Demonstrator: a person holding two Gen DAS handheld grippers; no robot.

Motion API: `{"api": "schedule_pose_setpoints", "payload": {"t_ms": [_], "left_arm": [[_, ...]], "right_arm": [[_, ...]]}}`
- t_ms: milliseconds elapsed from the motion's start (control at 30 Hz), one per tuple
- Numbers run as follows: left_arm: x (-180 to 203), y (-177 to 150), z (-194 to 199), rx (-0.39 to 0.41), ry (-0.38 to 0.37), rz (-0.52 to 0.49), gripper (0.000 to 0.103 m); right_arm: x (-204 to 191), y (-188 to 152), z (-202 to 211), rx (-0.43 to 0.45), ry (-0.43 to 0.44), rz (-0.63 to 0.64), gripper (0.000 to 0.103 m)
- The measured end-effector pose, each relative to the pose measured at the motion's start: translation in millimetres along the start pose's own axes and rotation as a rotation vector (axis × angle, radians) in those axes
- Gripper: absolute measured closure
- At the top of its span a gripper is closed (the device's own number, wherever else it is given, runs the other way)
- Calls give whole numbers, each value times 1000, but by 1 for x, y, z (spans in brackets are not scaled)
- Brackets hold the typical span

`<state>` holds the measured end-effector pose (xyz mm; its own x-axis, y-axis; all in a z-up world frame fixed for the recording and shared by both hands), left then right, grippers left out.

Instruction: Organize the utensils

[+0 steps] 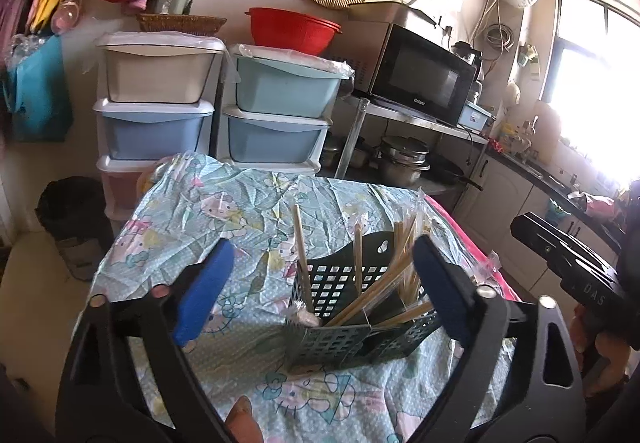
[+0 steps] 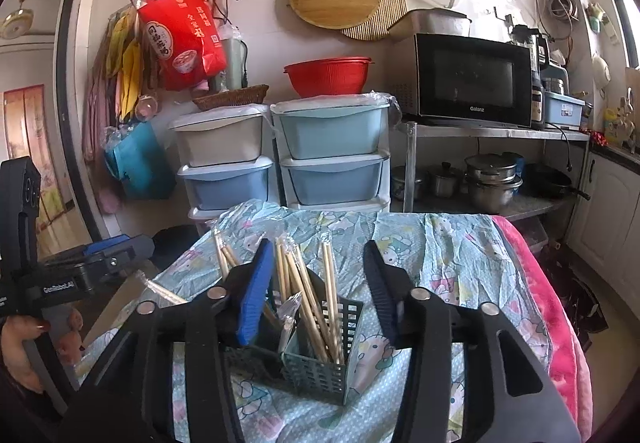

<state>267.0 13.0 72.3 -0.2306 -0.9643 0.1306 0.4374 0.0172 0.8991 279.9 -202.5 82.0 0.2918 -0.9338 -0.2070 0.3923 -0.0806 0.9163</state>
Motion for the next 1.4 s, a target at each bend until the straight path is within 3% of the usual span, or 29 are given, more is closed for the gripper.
{"api": "schedule_pose_setpoints", "payload": {"t_ms": [100, 433, 633, 933, 1400], "left_arm": [[0, -2, 7, 5, 2, 2, 11], [2, -10, 25, 21, 1, 16, 11], [4, -15, 32, 19, 12, 11, 11], [10, -28, 38, 13, 20, -3, 11], [21, -60, 38, -14, 10, -12, 11]], "right_arm": [[-3, -2, 5, 6, 3, 6, 49], [-9, -5, 23, 45, -2, 16, 22], [-10, -11, 31, 62, -13, 24, 13], [-10, -23, 42, 72, -25, 33, 7], [-10, -47, 51, 81, -48, 50, 7]]}}
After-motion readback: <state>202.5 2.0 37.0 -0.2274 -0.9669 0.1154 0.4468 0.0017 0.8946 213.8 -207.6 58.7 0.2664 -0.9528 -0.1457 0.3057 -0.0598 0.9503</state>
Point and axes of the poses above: each gripper's, at about its wrist camera, not at the fingertips, and z roughly against the way its jaws point, x to its right, y to its top, the point moved 9 cm from there along -z, roughly the way its jaws point, and after that the axes turned 8 degrees about -z, right-handed, at the moved point
